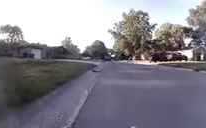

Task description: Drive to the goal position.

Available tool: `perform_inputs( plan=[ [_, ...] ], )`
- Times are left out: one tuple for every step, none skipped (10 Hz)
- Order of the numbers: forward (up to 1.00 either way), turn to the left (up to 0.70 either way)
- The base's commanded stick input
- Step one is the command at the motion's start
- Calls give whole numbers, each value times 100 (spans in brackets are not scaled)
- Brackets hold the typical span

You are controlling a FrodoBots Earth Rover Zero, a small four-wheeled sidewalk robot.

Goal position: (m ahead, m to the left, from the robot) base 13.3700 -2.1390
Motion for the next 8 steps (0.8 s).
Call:
perform_inputs(
  plan=[
    [100,-40],
    [100,-40],
    [100,-3],
    [100,0],
    [100,0],
    [100,0],
    [100,0],
    [100,0]
  ],
)
